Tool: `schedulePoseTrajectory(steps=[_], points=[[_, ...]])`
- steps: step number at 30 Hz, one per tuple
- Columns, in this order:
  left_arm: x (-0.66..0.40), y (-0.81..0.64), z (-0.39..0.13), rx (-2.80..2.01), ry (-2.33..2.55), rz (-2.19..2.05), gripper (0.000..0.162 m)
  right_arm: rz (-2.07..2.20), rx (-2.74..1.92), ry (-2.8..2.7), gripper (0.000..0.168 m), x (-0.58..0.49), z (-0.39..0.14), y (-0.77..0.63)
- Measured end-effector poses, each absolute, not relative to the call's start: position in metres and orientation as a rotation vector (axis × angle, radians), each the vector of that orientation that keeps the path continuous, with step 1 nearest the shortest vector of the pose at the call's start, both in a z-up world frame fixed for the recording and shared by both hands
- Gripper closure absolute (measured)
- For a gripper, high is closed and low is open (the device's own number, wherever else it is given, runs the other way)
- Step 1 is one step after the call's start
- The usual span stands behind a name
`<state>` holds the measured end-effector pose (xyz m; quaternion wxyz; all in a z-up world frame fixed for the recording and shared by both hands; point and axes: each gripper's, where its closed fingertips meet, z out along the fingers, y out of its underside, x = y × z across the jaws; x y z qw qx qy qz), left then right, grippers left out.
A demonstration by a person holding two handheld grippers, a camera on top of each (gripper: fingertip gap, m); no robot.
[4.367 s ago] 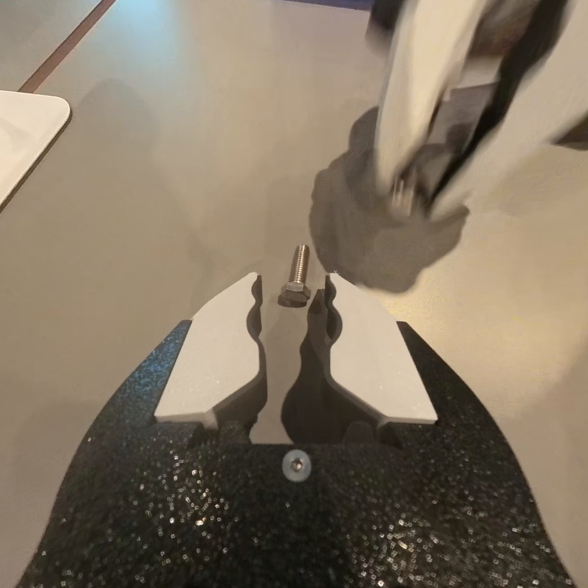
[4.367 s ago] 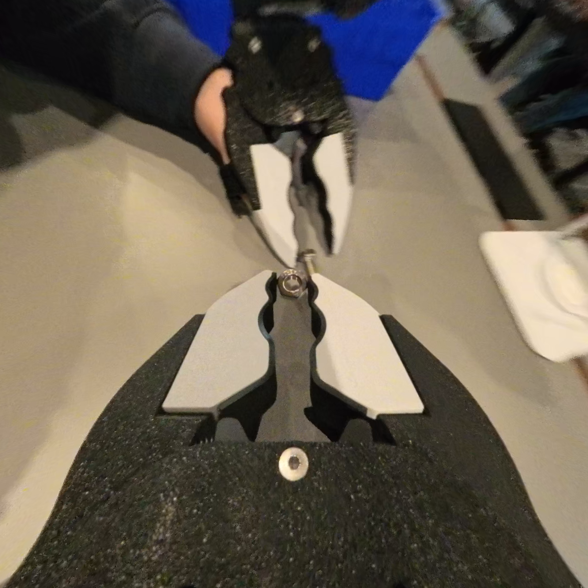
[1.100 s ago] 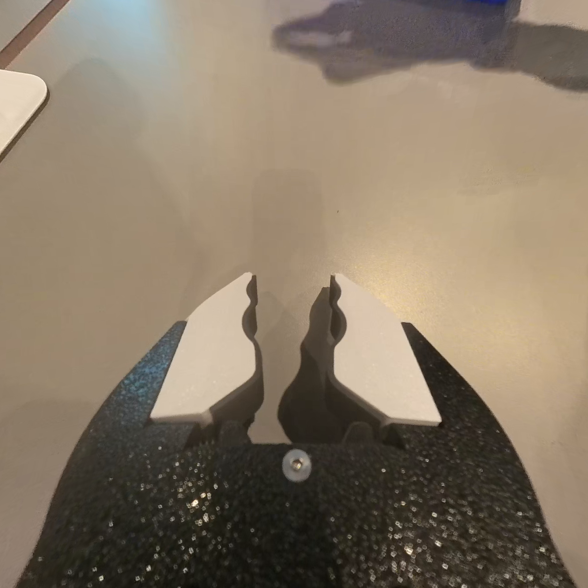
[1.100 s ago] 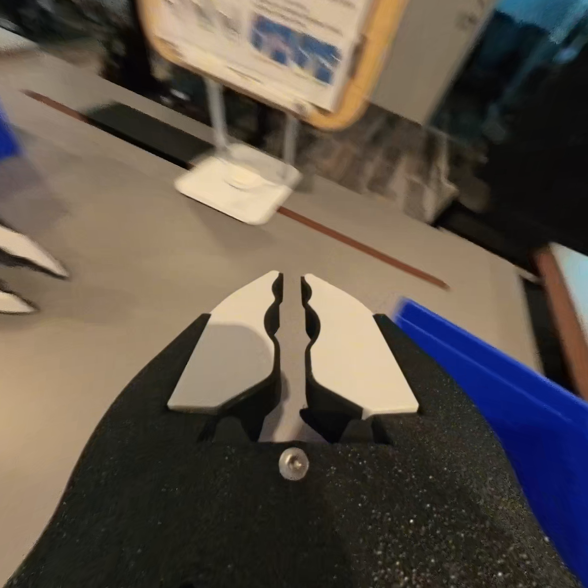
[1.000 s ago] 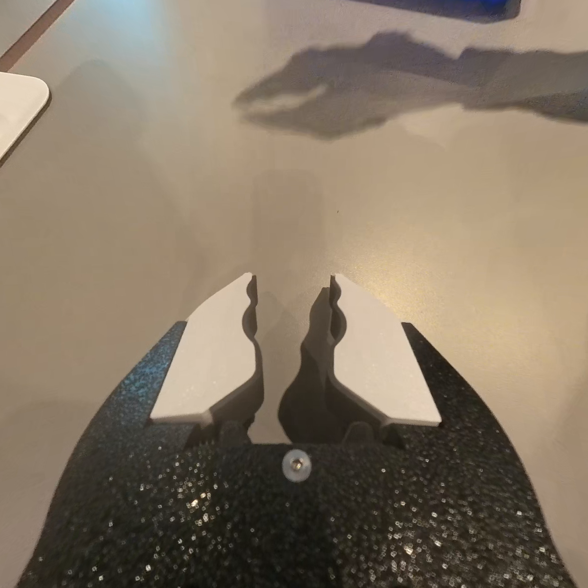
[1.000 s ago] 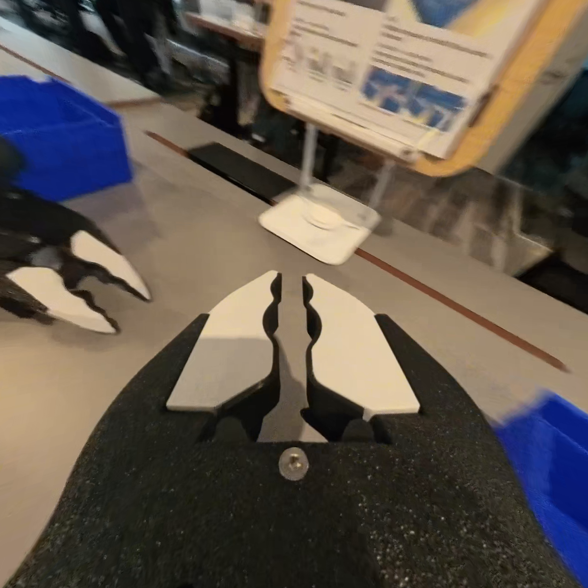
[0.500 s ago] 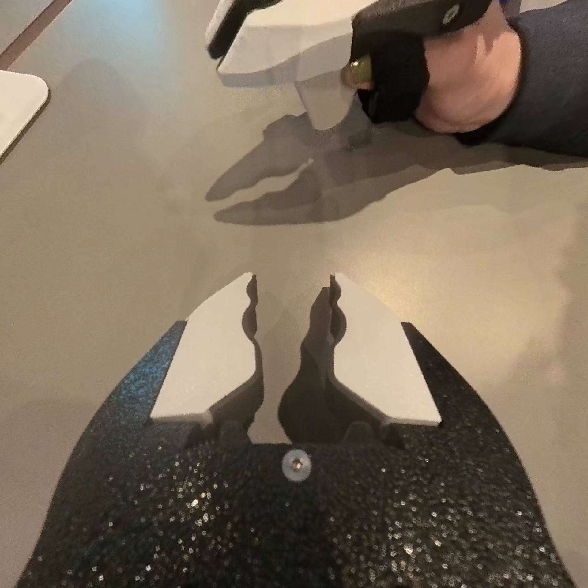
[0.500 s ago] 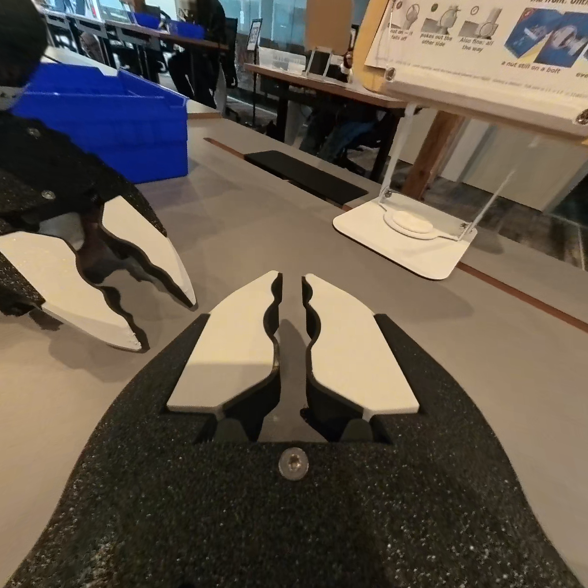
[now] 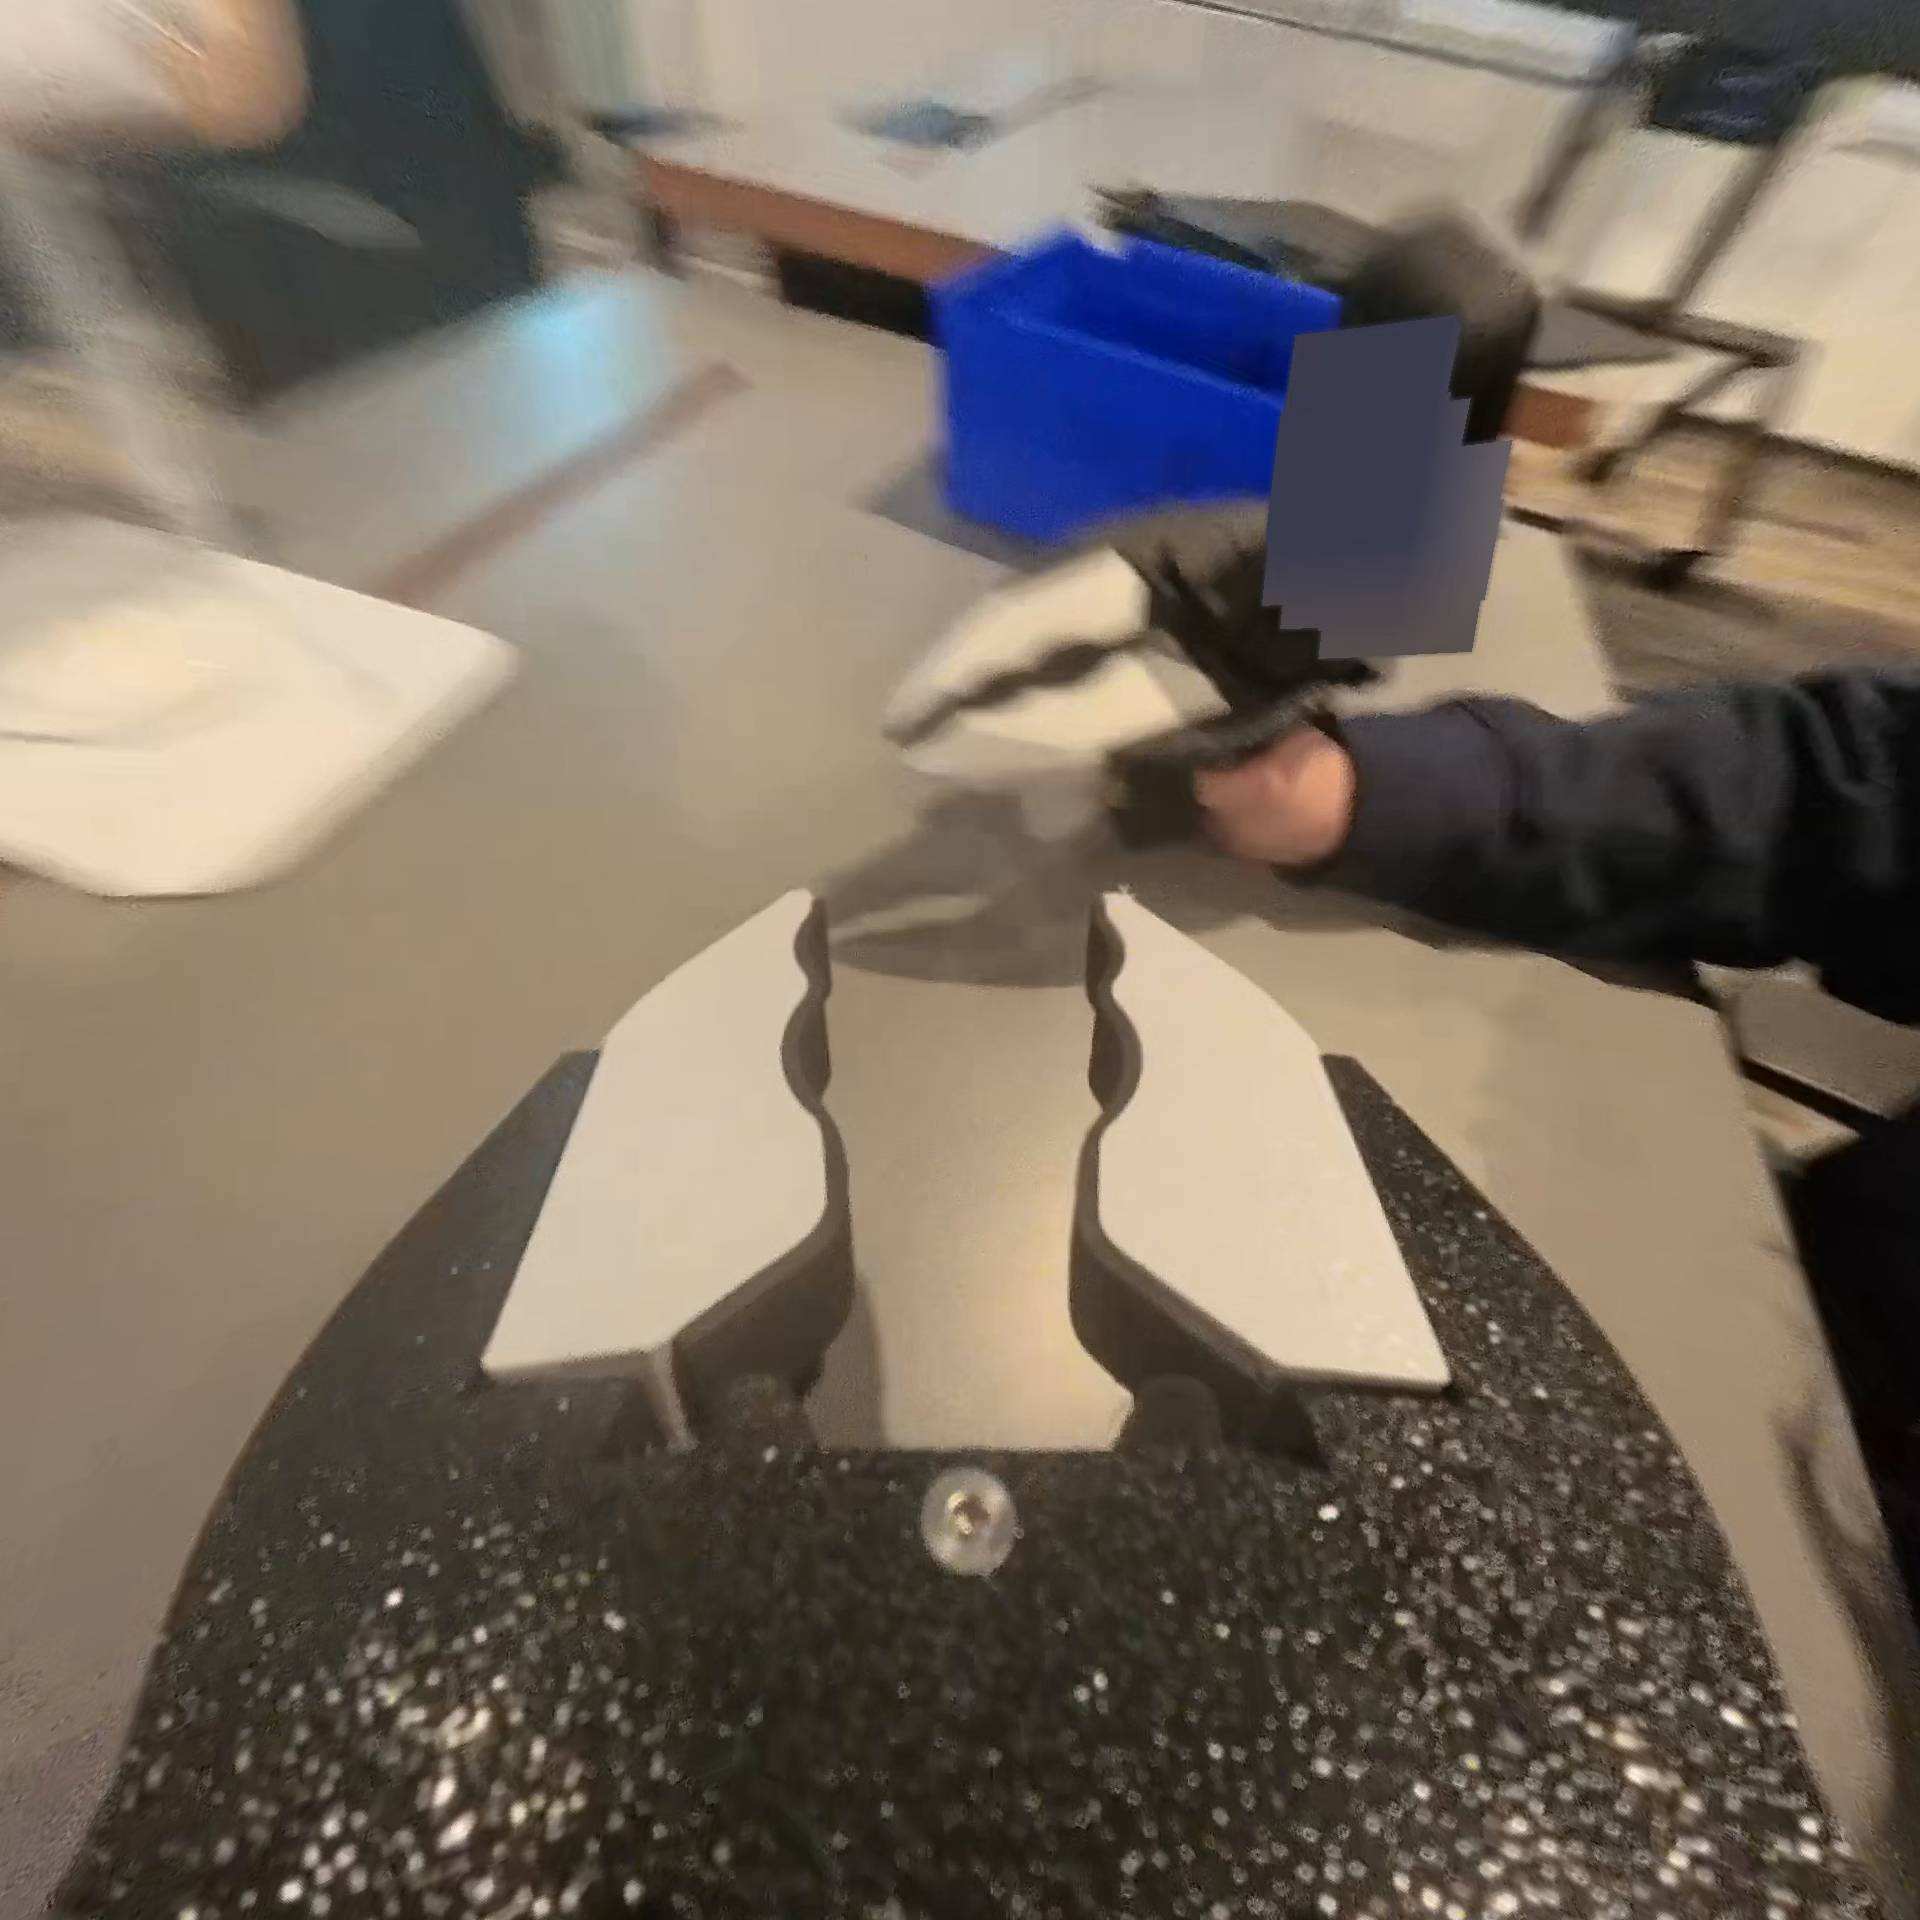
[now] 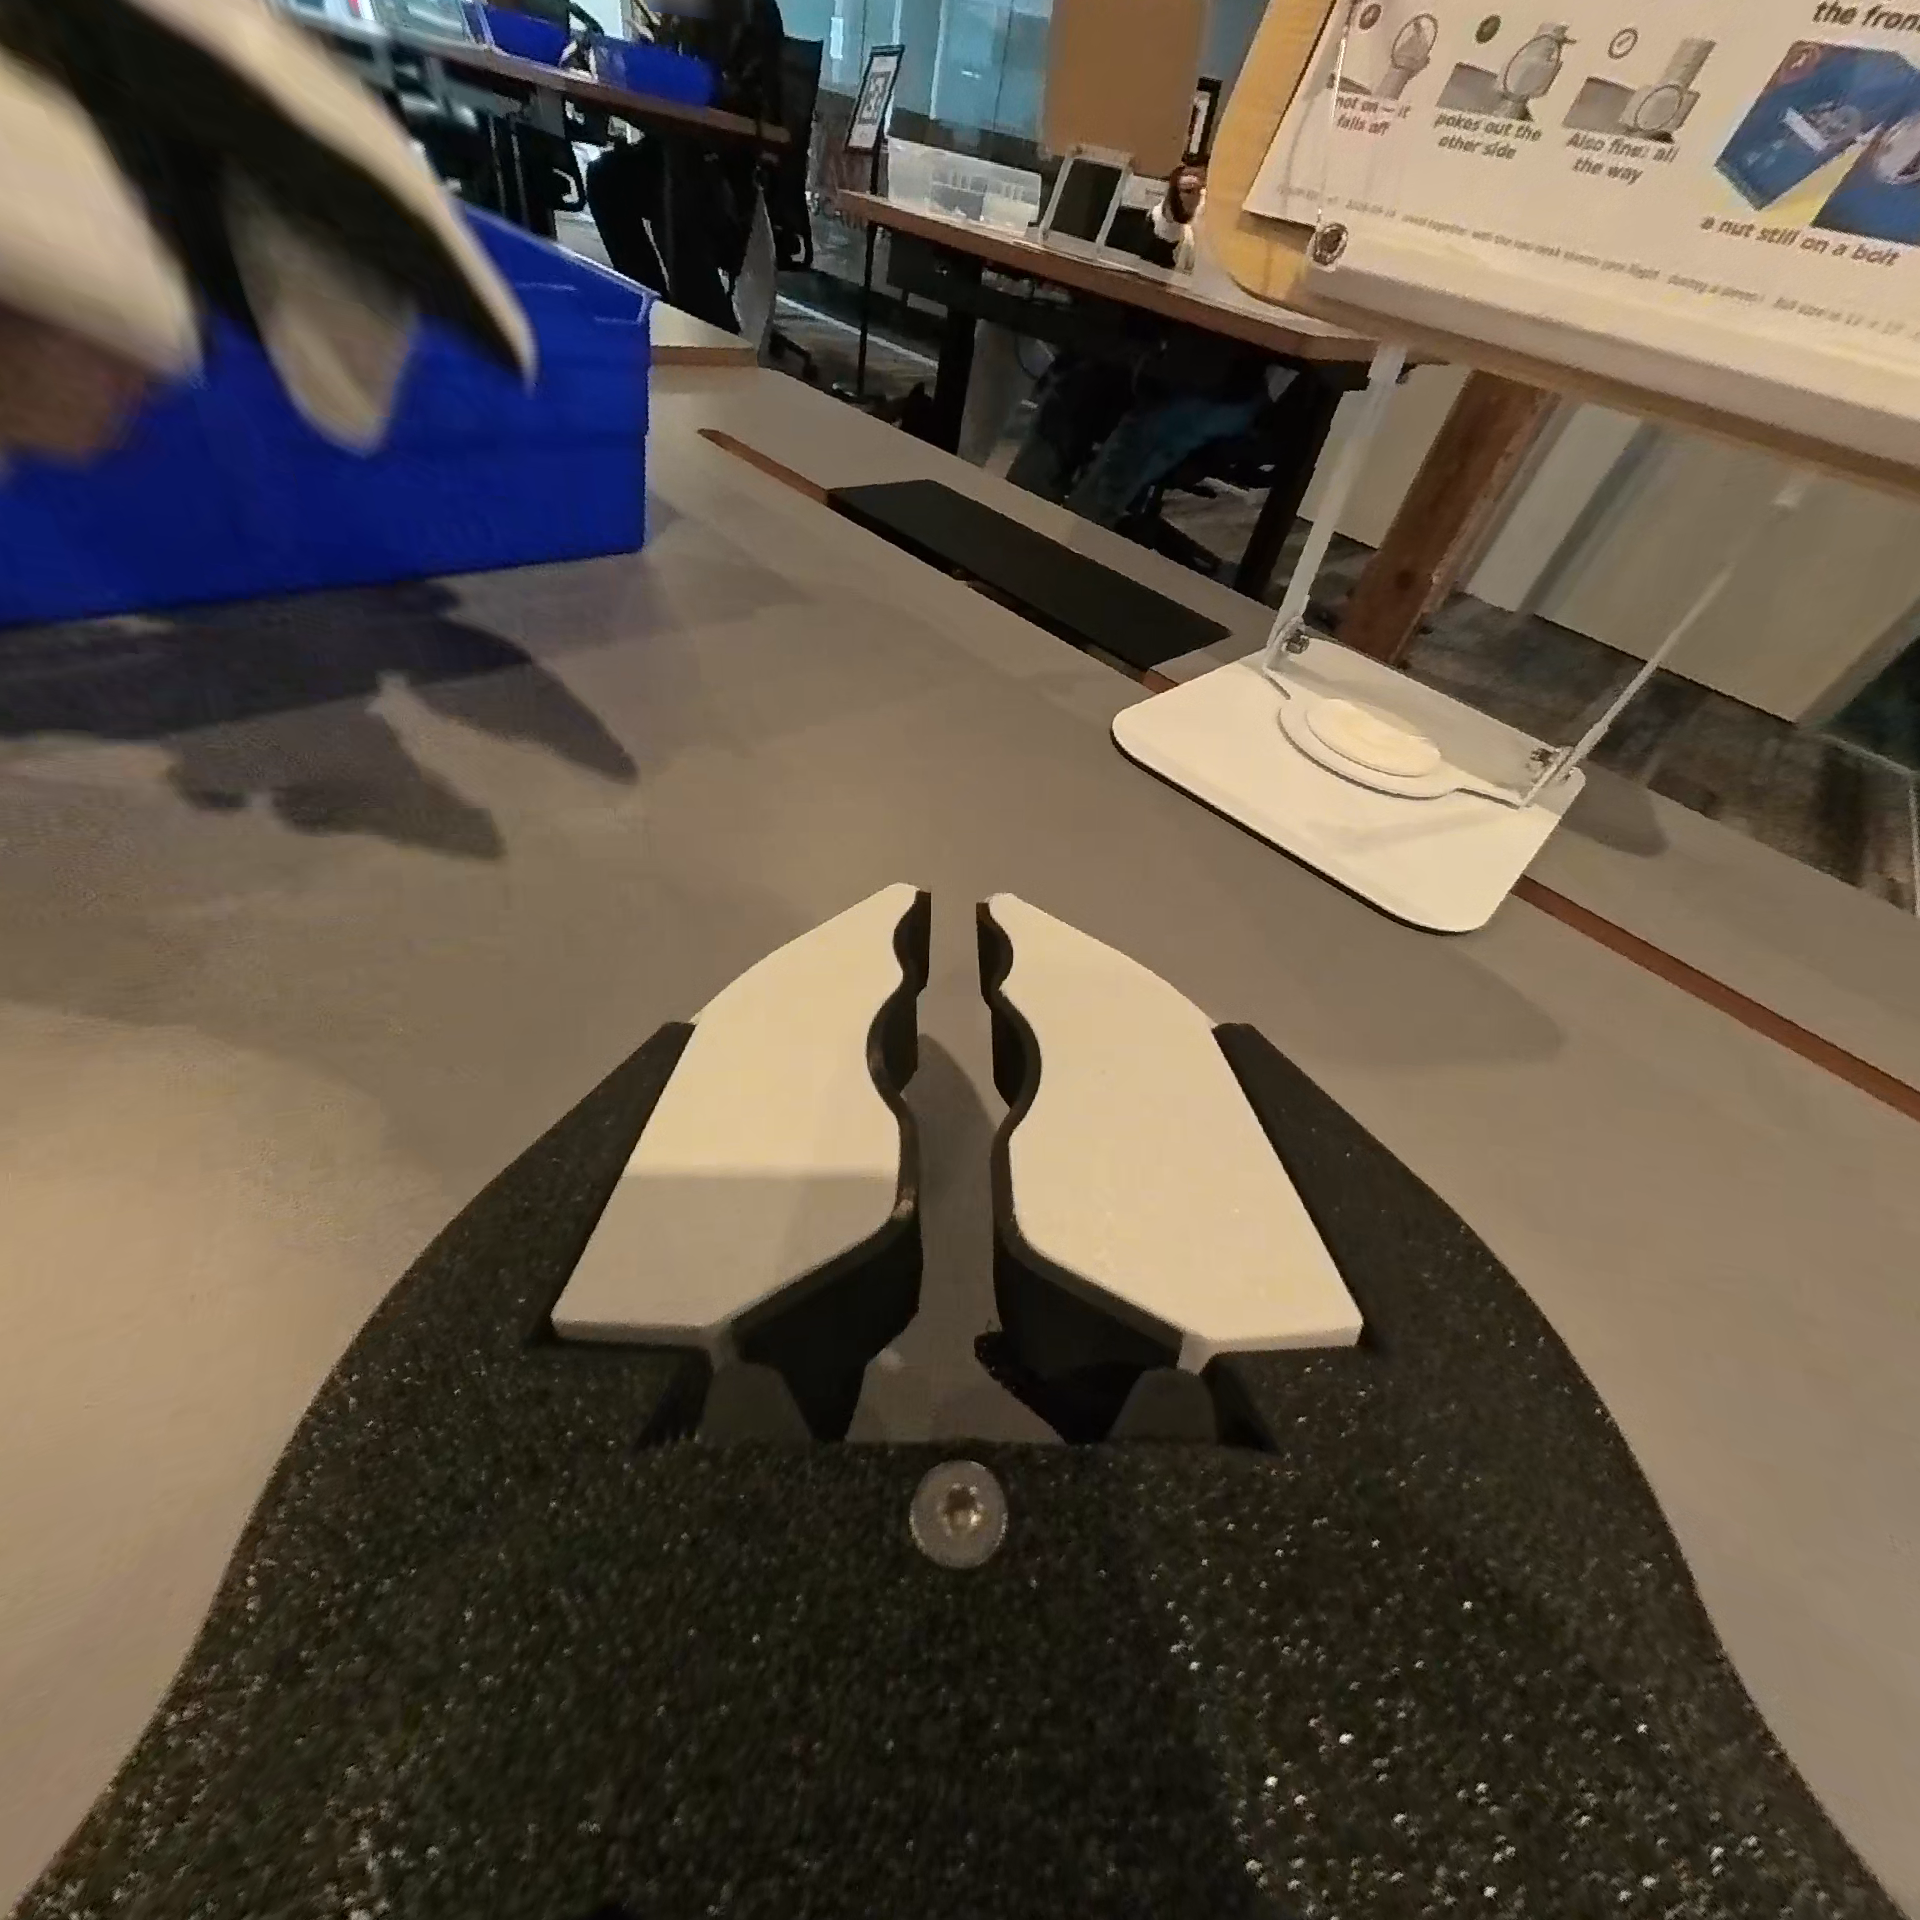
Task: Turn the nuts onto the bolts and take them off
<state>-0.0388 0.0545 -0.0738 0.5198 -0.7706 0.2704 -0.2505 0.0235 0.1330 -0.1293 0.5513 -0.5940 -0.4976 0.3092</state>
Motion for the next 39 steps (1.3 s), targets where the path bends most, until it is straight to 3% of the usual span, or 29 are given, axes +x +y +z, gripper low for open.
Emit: schedulePoseTrajectory(steps=[6, 9, 13, 16, 25, 39], points=[[-0.184, 0.027, 0.014, -1.769, 0.228, -0.346, 0.118, 0.726, -1.412, -1.193, 0.161, 0.022, -0.132, 0.133], [-0.257, 0.004, 0.027, -1.75, 0.022, -0.194, 0.118, 0.711, -1.416, -1.213, 0.162, 0.02, -0.134, 0.132], [-0.328, -0.006, -0.01, -1.848, -0.116, -0.097, 0.118, 0.679, -1.409, -1.248, 0.163, 0.018, -0.137, 0.13], [-0.345, -0.002, -0.047, -1.941, -0.21, -0.24, 0.112, 0.662, -1.404, -1.269, 0.164, 0.017, -0.139, 0.128], [-0.375, 0.005, -0.128, -2.249, -0.284, 0.014, 0.117, 0.643, -1.394, -1.302, 0.165, 0.015, -0.142, 0.126], [-0.396, 0.0, -0.173, -2.453, -0.339, 0.309, 0.129, 0.62, -1.36, -1.367, 0.166, 0.01, -0.146, 0.118]])
